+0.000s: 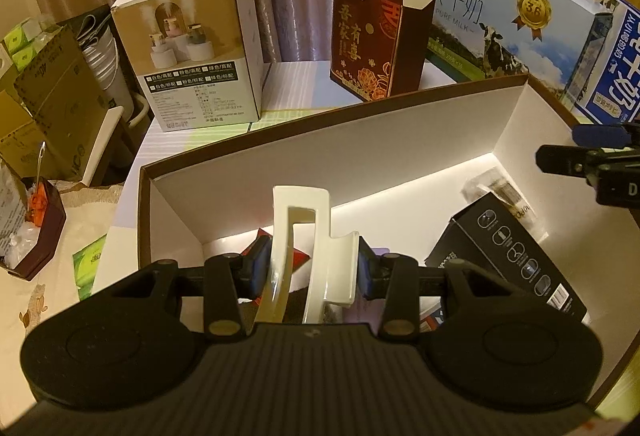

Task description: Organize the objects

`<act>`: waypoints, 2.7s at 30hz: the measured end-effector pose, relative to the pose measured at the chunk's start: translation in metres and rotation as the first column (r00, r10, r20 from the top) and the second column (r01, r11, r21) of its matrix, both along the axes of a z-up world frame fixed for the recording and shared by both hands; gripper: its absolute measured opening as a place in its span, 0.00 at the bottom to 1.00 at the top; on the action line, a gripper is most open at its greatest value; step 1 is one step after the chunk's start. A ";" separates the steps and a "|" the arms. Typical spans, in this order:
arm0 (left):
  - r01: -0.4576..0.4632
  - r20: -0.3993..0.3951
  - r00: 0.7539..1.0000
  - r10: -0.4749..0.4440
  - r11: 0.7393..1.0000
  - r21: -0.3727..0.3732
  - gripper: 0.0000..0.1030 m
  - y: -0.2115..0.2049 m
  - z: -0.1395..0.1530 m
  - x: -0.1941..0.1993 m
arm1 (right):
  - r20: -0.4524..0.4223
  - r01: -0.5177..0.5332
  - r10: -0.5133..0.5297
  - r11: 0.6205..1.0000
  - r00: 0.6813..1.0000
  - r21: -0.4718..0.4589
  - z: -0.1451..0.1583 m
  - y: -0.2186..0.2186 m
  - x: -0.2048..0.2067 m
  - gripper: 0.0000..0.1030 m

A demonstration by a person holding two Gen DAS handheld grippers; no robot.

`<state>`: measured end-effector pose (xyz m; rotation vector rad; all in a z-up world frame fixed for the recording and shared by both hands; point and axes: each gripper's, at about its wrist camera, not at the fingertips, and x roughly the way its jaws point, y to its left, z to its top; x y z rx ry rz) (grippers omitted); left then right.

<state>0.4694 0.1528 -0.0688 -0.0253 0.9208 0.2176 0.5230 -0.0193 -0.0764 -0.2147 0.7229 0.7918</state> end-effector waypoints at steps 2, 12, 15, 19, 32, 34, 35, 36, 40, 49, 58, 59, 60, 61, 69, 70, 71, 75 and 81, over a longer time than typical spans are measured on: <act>-0.001 -0.002 1.000 0.001 1.000 0.001 0.36 0.000 -0.001 0.001 | -0.009 0.003 -0.003 1.000 1.000 0.004 0.000 -0.003 0.000 0.62; 0.000 -0.015 1.000 0.000 1.000 0.013 0.36 0.003 -0.007 0.007 | -0.021 -0.006 0.006 1.000 1.000 0.003 0.002 -0.011 -0.007 0.62; -0.005 -0.012 1.000 0.005 1.000 0.018 0.36 0.005 -0.009 0.008 | -0.019 -0.010 0.010 1.000 1.000 0.006 0.003 -0.012 -0.008 0.62; -0.005 0.008 1.000 0.005 0.999 0.050 0.46 0.006 -0.007 0.008 | -0.015 -0.015 0.015 1.000 1.000 0.006 0.004 -0.012 -0.012 0.62; -0.016 0.035 0.999 0.015 1.000 0.005 0.83 0.006 0.015 -0.008 | -0.037 -0.034 0.035 0.999 0.999 0.033 0.011 -0.020 -0.023 0.79; -0.022 0.044 0.999 0.022 1.000 0.006 0.85 0.005 0.021 -0.013 | -0.041 -0.035 0.036 0.999 0.999 0.042 0.014 -0.023 -0.027 0.84; -0.026 0.049 0.998 0.026 1.000 0.003 0.86 0.005 0.023 -0.017 | -0.043 -0.036 0.038 0.998 0.998 0.046 0.015 -0.024 -0.029 0.86; -0.031 0.053 0.998 0.031 1.000 -0.003 0.90 0.004 0.026 -0.020 | -0.045 -0.039 0.041 0.998 0.998 0.052 0.016 -0.025 -0.031 0.88; -0.036 0.064 0.997 0.038 0.999 -0.022 0.92 0.003 0.035 -0.032 | -0.045 -0.049 0.052 0.997 0.998 0.065 0.021 -0.030 -0.041 0.94; -0.052 0.074 0.996 0.057 0.997 -0.063 0.94 -0.006 0.051 -0.068 | -0.062 -0.030 0.037 0.994 0.997 0.108 0.035 -0.048 -0.066 0.98; -0.068 0.089 0.993 0.076 0.994 -0.088 0.94 -0.017 0.064 -0.100 | -0.080 -0.005 0.016 0.990 0.997 0.141 0.047 -0.068 -0.088 0.98; -0.069 0.091 0.993 0.077 0.993 -0.092 0.94 -0.018 0.065 -0.104 | -0.080 -0.003 0.015 0.990 0.997 0.144 0.048 -0.070 -0.090 0.98; -0.070 0.093 0.993 0.078 0.993 -0.096 0.94 -0.020 0.066 -0.107 | -0.079 -0.001 0.012 0.989 0.997 0.146 0.049 -0.072 -0.093 0.98; -0.070 0.093 0.992 0.079 0.993 -0.098 0.94 -0.022 0.067 -0.110 | -0.080 0.001 0.010 0.989 0.997 0.148 0.050 -0.073 -0.095 0.98; -0.069 0.095 0.992 0.077 0.994 -0.080 0.94 -0.041 0.070 -0.136 | -0.079 0.015 -0.002 0.987 0.997 0.162 0.055 -0.090 -0.115 0.98; -0.070 0.094 0.993 0.078 0.994 -0.087 0.94 -0.043 0.070 -0.139 | -0.081 0.019 -0.006 0.986 0.997 0.163 0.055 -0.092 -0.117 0.98; -0.071 0.094 0.992 0.079 0.993 -0.093 0.94 -0.045 0.071 -0.143 | -0.084 0.022 -0.008 0.986 0.996 0.165 0.055 -0.095 -0.120 0.98; -0.079 0.092 0.992 0.090 0.991 -0.112 0.94 -0.052 0.073 -0.158 | -0.100 0.033 -0.016 0.984 0.995 0.174 0.056 -0.106 -0.132 0.98; -0.093 0.092 0.990 0.106 0.986 -0.137 0.94 -0.063 0.077 -0.181 | -0.112 0.029 -0.010 0.985 0.994 0.172 0.058 -0.121 -0.152 0.98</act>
